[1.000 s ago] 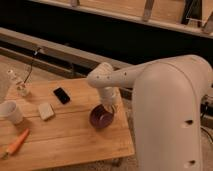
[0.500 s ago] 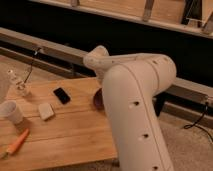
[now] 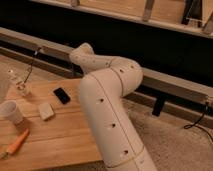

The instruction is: Drag the ceramic bowl in a circle

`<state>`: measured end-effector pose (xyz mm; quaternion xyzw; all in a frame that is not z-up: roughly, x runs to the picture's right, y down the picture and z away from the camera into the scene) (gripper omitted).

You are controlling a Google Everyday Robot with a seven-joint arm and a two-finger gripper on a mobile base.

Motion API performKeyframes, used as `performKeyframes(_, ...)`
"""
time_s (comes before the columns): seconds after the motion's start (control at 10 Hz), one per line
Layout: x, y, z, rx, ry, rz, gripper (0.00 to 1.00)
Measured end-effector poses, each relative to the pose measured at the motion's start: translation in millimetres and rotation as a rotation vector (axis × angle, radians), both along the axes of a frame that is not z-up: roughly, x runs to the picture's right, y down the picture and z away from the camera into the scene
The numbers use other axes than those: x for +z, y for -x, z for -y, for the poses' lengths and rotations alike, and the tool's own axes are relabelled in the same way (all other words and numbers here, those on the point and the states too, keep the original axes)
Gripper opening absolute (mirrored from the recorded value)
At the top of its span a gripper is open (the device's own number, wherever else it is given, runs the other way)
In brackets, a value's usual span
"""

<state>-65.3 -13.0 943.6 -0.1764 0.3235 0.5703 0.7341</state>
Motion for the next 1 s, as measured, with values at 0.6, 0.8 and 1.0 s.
performKeyframes(0.6,-22.6,136.3,-30.7,-0.131,0.051,0.224,0.0)
performKeyframes(0.8,-45.1,163.1,-53.6,-0.196,0.08,0.282,0.0)
performKeyframes(1.0,-68.2,176.4,-83.8,-0.241,0.113,0.326,0.0)
